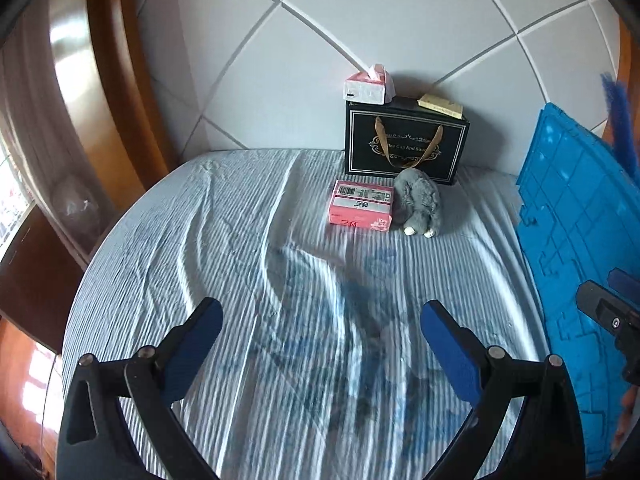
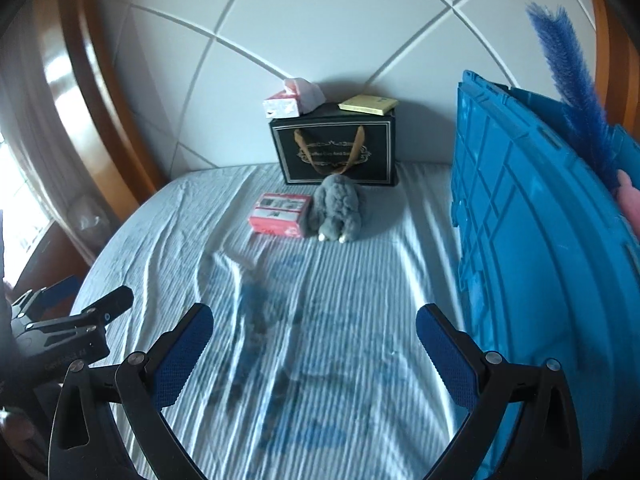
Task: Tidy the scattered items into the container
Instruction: 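Move left tool to the pink packaged box while right tool approaches the grey bunny, then close left tool on the pink packaged box while right tool grasps the grey bunny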
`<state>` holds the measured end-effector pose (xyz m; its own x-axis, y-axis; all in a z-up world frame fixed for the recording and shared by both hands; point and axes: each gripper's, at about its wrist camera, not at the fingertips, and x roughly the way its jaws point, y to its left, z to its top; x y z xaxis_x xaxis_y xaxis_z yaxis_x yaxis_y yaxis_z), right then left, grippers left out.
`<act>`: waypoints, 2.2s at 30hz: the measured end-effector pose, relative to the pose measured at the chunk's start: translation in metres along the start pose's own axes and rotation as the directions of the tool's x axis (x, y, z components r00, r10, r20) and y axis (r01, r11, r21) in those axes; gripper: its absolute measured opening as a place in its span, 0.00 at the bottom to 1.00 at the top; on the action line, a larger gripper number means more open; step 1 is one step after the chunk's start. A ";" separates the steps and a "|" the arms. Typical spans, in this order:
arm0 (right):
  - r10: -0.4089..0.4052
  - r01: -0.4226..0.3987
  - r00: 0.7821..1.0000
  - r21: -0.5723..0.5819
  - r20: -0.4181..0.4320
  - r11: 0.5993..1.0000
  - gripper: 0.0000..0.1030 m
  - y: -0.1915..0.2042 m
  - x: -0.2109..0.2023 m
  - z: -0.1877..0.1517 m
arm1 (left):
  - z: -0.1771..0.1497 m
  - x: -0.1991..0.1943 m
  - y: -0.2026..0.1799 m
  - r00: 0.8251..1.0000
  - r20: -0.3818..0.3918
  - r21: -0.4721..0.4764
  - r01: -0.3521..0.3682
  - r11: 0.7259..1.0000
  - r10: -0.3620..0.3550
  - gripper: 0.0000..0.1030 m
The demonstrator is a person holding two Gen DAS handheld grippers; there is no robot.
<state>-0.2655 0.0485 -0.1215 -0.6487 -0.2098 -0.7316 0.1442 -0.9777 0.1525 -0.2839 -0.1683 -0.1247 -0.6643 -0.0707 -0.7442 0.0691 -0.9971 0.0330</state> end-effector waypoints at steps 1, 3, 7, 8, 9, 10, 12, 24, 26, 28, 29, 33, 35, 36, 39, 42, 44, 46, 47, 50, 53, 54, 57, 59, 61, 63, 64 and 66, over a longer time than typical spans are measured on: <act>-0.011 0.011 1.000 0.006 -0.012 1.000 1.00 0.001 0.013 0.005 | 0.006 0.016 0.004 1.000 -0.015 0.006 0.004 1.000 -0.004 0.98; -0.034 0.035 0.999 0.013 -0.035 0.999 1.00 0.004 0.051 0.018 | 0.016 0.045 0.008 0.999 -0.036 0.018 0.021 1.000 -0.020 0.98; -0.061 0.063 0.997 0.029 -0.043 0.998 1.00 0.006 0.129 0.047 | 0.040 0.126 0.011 0.995 -0.090 0.039 0.035 0.999 -0.032 0.98; -0.063 0.064 0.997 0.030 -0.042 0.997 1.00 0.005 0.147 0.055 | 0.045 0.146 0.010 0.994 -0.101 0.038 0.043 0.998 -0.039 0.98; -0.075 0.076 0.997 0.026 -0.036 0.997 1.00 0.004 0.163 0.061 | 0.049 0.163 0.008 0.993 -0.107 0.040 0.053 0.998 -0.048 0.98; -0.105 0.105 0.994 0.016 -0.035 0.994 1.00 0.002 0.182 0.067 | 0.053 0.185 0.006 0.992 -0.114 0.046 0.065 0.997 -0.059 0.98; -0.175 0.173 0.983 -0.031 -0.063 0.984 0.93 0.000 0.227 0.076 | 0.058 0.221 0.002 0.990 -0.123 0.051 0.071 0.996 -0.064 0.98; 0.003 -0.077 0.971 -0.302 -0.238 0.950 0.35 0.060 0.346 0.069 | 0.097 0.358 0.028 0.978 -0.186 0.076 -0.078 0.994 0.091 0.92; 0.015 -0.066 0.987 -0.312 -0.162 0.948 0.35 0.063 0.330 0.079 | 0.111 0.357 0.043 0.978 -0.166 0.047 -0.121 0.992 0.127 0.92; -0.033 0.009 0.996 -0.287 -0.078 0.958 0.35 0.052 0.324 0.101 | 0.116 0.350 0.054 0.981 -0.157 0.018 -0.109 0.994 0.110 0.92; -0.080 0.063 0.996 -0.277 -0.050 0.959 0.36 0.046 0.327 0.112 | 0.117 0.344 0.056 0.984 -0.151 0.005 -0.097 0.995 0.097 0.92; -0.149 0.112 0.981 -0.264 -0.123 0.958 0.36 0.035 0.366 0.126 | 0.120 0.334 0.054 0.988 -0.156 -0.037 -0.018 0.999 0.012 0.92; -0.017 -0.052 0.965 -0.254 -0.263 0.966 0.30 0.044 0.377 0.106 | 0.123 0.330 0.048 0.988 -0.153 -0.048 -0.006 0.999 -0.002 0.92; 0.061 -0.133 0.953 -0.227 -0.297 0.965 0.30 0.046 0.373 0.098 | 0.125 0.327 0.044 0.989 -0.150 -0.048 -0.003 0.999 -0.004 0.92; 0.088 -0.137 0.962 -0.180 -0.260 0.974 0.34 0.031 0.342 0.088 | 0.131 0.324 0.026 0.989 -0.142 -0.034 0.032 0.999 -0.036 0.92; -0.017 -0.004 0.990 -0.154 -0.138 0.988 0.60 -0.002 0.313 0.107 | 0.132 0.328 0.000 0.988 -0.149 0.031 0.037 0.999 -0.031 0.92; -0.092 0.076 0.989 -0.134 -0.119 0.988 0.93 -0.021 0.309 0.121 | 0.129 0.334 -0.014 0.982 -0.185 0.079 0.040 0.996 -0.025 0.92; -0.141 0.128 0.982 -0.105 -0.126 0.986 0.94 -0.035 0.316 0.130 | 0.126 0.341 -0.023 0.977 -0.214 0.138 0.024 0.990 0.007 0.93; -0.145 0.134 0.979 -0.080 -0.145 0.988 0.94 -0.043 0.321 0.133 | 0.125 0.345 -0.026 0.975 -0.223 0.165 0.018 0.986 0.019 0.94; -0.148 0.146 0.966 -0.024 -0.211 0.989 0.99 -0.054 0.344 0.134 | 0.128 0.354 -0.030 0.969 -0.248 0.193 0.038 0.980 0.011 1.00; -0.143 0.148 0.956 0.002 -0.257 0.989 1.00 -0.055 0.364 0.129 | 0.129 0.372 -0.033 0.950 -0.311 0.201 0.090 0.975 -0.024 1.00; -0.136 0.143 0.953 0.006 -0.271 0.990 1.00 -0.053 0.376 0.131 | 0.128 0.377 -0.035 0.944 -0.329 0.203 0.093 0.975 -0.021 1.00; -0.162 0.161 0.937 -0.026 -0.310 0.987 1.00 -0.047 0.398 0.132 | 0.119 0.398 -0.042 0.918 -0.396 0.237 0.079 0.968 0.022 1.00; -0.190 0.179 0.925 -0.063 -0.330 0.982 1.00 -0.042 0.410 0.132 | 0.117 0.398 -0.041 0.920 -0.391 0.235 0.071 0.969 0.028 1.00; -0.203 0.186 0.917 -0.082 -0.342 0.979 1.00 -0.040 0.418 0.131 | 0.119 0.394 -0.040 0.920 -0.391 0.226 0.082 0.971 0.014 1.00; -0.199 0.182 0.915 -0.081 -0.351 0.980 1.00 -0.039 0.424 0.129 | 0.119 0.390 -0.040 0.921 -0.390 0.231 0.091 0.969 0.006 0.99; -0.200 0.182 0.911 -0.083 -0.360 0.980 1.00 -0.039 0.427 0.128 | 0.118 0.388 -0.041 0.922 -0.387 0.240 0.090 0.967 0.010 0.97; -0.185 0.166 0.910 -0.083 -0.372 0.983 0.90 -0.037 0.428 0.125 | 0.118 0.380 -0.042 0.927 -0.375 0.254 0.094 0.963 0.008 0.93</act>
<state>-0.6420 -0.0060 -0.3577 -0.3390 -0.0075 -0.9407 0.0959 -0.9950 -0.0266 -0.6273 -0.1570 -0.3304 -0.3361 -0.0626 -0.9397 -0.1854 -0.9739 0.1312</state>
